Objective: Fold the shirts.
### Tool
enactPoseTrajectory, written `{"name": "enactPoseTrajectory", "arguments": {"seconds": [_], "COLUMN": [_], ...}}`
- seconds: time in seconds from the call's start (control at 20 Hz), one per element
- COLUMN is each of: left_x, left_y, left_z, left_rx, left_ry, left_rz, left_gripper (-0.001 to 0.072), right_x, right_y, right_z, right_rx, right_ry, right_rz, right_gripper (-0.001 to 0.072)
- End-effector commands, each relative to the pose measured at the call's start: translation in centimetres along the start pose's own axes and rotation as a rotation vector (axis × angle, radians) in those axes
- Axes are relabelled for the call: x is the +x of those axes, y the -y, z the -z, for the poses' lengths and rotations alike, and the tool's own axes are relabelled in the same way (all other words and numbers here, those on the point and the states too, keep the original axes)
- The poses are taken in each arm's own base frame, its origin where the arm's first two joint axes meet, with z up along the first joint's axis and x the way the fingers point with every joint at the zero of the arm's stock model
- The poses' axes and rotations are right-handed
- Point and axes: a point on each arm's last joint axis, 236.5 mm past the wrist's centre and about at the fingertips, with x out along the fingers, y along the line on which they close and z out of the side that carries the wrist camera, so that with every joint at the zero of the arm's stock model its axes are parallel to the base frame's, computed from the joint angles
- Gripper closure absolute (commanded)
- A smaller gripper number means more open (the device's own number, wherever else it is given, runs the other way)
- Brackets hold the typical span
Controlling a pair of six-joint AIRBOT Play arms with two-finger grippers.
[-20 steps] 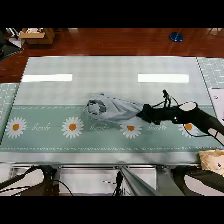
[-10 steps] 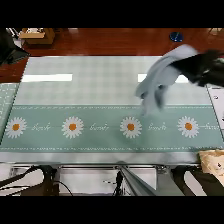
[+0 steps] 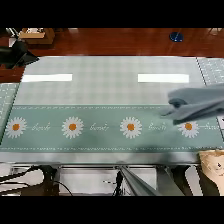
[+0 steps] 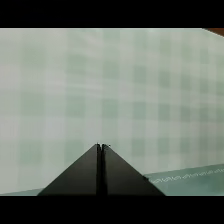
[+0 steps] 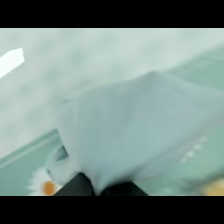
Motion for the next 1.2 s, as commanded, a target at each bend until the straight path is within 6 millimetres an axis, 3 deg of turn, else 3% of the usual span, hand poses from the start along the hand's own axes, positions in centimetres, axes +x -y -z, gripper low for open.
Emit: {"name": "enactPoseTrajectory", "arguments": {"seconds": [0.0,0.1,0.2,0.4,0.55,0.75,0.95,1.05,1.15], "left_x": [0.8,0.6,0.4,-0.2,-0.4,-0.2,-0.4,-0.9,-1.5], "left_y": [-0.9,-1.1,-1.4,-2.1,-2.5,-2.9,-3.5,-4.3,-5.1], "left_z": [-1.4,-2.7,-4.2,-6.9,-7.9,-8.2,-8.3,-8.6,-8.8], "left_rx": [0.000,0.009,0.028,0.059,0.102,0.128,0.122,0.111,0.099], "left_ry": [0.050,0.102,0.166,0.282,0.325,0.333,0.335,0.345,0.358], "left_rz": [-0.011,-0.020,-0.036,-0.069,-0.089,-0.100,-0.108,-0.119,-0.132], "left_gripper": [0.0685,0.0685,0.0686,0.0686,0.0685,0.0685,0.0685,0.0686,0.0686], "right_x": [-3.4,-5.0,-5.9,-7.9,-7.5,-6.1,-10.5,-11.1,-10.1], "right_y": [9.3,11.7,12.9,16.3,17.5,17.6,20.3,20.5,20.5], "right_z": [2.2,3.0,4.0,7.8,10.1,9.4,11.1,11.3,11.6], "right_rx": [0.162,0.200,0.222,0.283,0.304,0.284,0.350,0.355,0.351], "right_ry": [-0.028,-0.025,-0.022,-0.057,-0.102,-0.130,-0.145,-0.139,-0.169], "right_rz": [0.390,0.516,0.585,0.786,0.837,0.803,1.030,1.053,1.034], "right_gripper": [0.0682,0.0683,0.0683,0.0683,0.0682,0.0682,0.0682,0.0682,0.0681]}}
